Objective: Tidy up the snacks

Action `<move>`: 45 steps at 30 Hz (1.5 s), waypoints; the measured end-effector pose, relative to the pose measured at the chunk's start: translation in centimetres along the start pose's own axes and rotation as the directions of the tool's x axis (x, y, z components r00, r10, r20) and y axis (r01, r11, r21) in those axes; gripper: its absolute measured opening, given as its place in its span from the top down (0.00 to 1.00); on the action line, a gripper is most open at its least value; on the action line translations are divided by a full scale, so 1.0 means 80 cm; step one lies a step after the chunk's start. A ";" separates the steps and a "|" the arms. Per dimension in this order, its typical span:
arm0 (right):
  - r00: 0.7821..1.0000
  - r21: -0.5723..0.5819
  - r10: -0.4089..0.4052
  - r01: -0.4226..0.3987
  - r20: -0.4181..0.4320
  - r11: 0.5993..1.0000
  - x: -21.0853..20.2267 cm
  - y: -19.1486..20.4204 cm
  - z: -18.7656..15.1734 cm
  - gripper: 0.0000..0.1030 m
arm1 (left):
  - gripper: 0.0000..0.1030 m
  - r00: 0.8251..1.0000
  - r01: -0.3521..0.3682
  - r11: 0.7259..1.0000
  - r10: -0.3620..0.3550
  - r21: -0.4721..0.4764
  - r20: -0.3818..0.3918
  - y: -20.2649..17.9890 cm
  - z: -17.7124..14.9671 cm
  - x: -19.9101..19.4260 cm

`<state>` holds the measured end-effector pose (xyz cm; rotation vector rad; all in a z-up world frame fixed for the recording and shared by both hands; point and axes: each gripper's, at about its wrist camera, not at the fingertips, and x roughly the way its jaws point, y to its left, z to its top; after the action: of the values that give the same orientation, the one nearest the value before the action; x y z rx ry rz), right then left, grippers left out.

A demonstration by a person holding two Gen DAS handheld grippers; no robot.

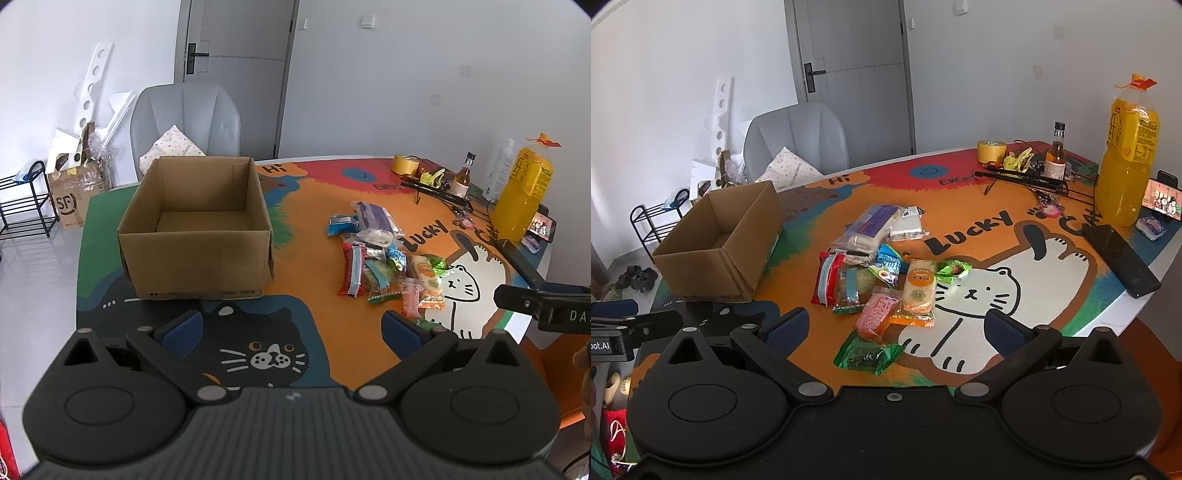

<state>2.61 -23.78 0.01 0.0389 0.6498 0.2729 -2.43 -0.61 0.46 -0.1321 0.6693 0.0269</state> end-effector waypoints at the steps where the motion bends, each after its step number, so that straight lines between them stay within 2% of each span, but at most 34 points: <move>1: 1.000 -0.001 0.001 -0.001 0.001 1.000 0.000 0.000 0.000 0.00 | 0.00 1.000 0.000 1.000 0.000 0.001 0.001 0.000 0.000 -0.001; 25: 1.000 0.011 -0.001 0.001 0.012 1.000 -0.001 -0.015 -0.005 0.00 | 0.01 0.999 0.034 0.999 -0.034 0.019 0.014 -0.010 -0.003 0.000; 34: 0.999 0.014 0.011 -0.012 0.052 1.000 0.006 -0.039 -0.007 0.00 | 0.01 0.997 0.072 0.997 -0.072 -0.013 0.021 -0.022 0.001 0.020; 45: 0.997 0.015 0.066 -0.067 0.038 0.998 0.030 -0.068 -0.013 0.00 | 0.03 0.995 0.096 0.995 -0.096 -0.030 -0.003 -0.048 -0.002 0.055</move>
<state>5.07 -28.41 -2.92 0.0807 0.6144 0.3302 1.20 -4.51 -1.96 -0.1926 0.6664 -0.0561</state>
